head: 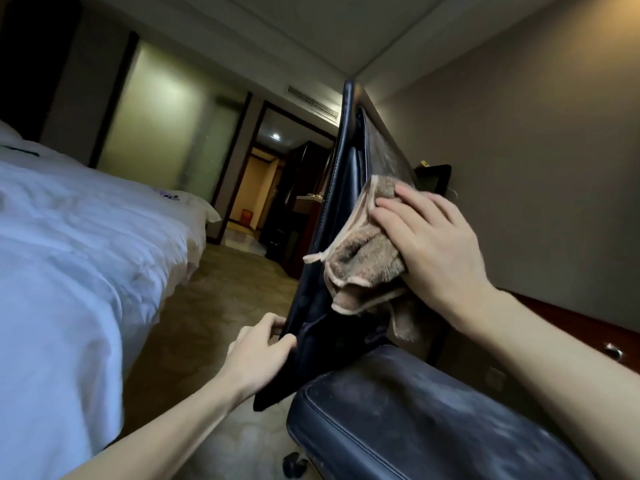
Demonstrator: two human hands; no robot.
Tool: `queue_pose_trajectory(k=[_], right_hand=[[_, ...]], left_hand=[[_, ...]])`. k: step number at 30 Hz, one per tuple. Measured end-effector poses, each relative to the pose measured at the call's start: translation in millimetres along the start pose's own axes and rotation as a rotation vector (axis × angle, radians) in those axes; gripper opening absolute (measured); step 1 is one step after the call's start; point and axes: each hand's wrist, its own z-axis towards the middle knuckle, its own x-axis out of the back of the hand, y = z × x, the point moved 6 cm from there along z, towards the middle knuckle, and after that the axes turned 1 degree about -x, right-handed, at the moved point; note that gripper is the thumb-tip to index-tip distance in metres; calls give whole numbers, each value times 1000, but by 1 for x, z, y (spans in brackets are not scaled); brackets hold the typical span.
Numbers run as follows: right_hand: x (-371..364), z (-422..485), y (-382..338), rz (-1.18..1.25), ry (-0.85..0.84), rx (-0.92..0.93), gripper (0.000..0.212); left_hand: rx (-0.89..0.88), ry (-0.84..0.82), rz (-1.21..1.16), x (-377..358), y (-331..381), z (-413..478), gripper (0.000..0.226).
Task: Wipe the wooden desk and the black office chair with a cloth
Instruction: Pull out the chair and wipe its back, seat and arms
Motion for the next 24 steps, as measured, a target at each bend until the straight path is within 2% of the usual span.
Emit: queue_pose_trajectory(k=[2, 6, 10, 18, 24], right_hand=[[-2, 24, 4, 14, -55, 77, 40], [10, 54, 18, -35, -90, 168, 44], [24, 65, 27, -23, -102, 142, 39], [35, 44, 18, 162, -325, 1, 54], [57, 7, 8, 323, -248, -72, 55]], left_hand=[[-57, -36, -29, 4, 0, -2, 12], [-125, -70, -13, 15, 4, -2, 26], [-163, -88, -13, 13, 19, -3, 36], [-251, -128, 66, -2, 57, -45, 50], [-311, -150, 223, -4, 75, -72, 24]])
